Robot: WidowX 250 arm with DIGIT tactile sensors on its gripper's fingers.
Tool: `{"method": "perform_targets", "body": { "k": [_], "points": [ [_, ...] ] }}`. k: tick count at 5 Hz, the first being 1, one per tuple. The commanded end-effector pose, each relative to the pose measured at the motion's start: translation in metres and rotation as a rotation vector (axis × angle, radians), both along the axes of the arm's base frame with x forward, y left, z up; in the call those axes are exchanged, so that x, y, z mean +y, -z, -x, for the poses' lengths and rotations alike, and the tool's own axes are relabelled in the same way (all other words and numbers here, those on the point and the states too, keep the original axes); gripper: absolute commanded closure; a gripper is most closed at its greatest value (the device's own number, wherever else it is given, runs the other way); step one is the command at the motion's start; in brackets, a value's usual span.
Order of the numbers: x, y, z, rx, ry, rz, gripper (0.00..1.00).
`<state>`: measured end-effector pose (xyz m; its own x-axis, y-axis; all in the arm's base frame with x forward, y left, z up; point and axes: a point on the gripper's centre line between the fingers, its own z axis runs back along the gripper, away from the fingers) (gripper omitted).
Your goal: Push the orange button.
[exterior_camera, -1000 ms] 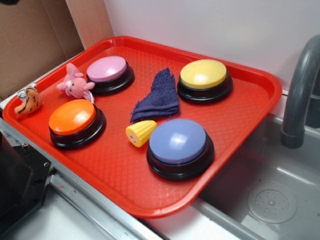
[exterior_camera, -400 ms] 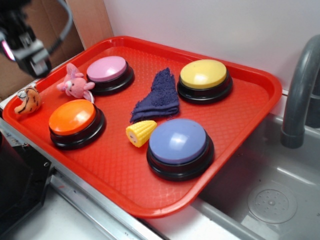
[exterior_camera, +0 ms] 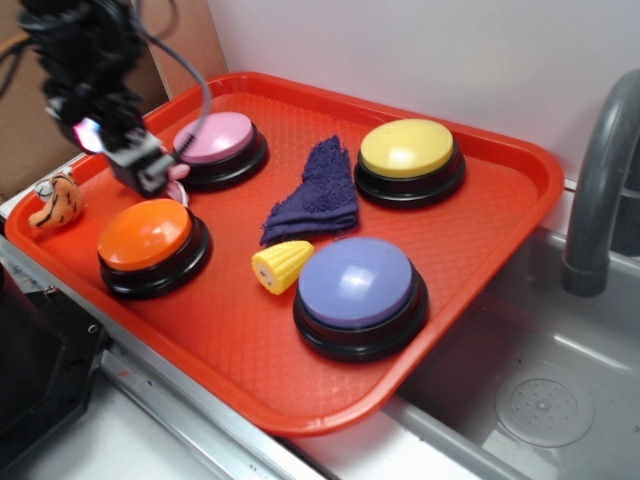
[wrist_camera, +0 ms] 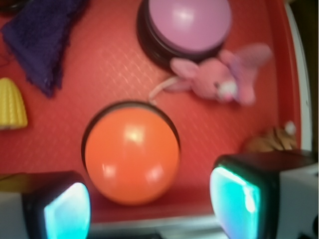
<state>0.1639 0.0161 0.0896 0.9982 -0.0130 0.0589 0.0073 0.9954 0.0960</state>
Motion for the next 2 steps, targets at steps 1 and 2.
{"method": "perform_targets", "body": {
  "k": [1, 2],
  "points": [
    [-0.003, 0.024, -0.003, -0.077, -0.046, 0.044, 0.00],
    [0.008, 0.042, -0.001, -0.056, -0.082, 0.048, 0.00]
  ]
}}
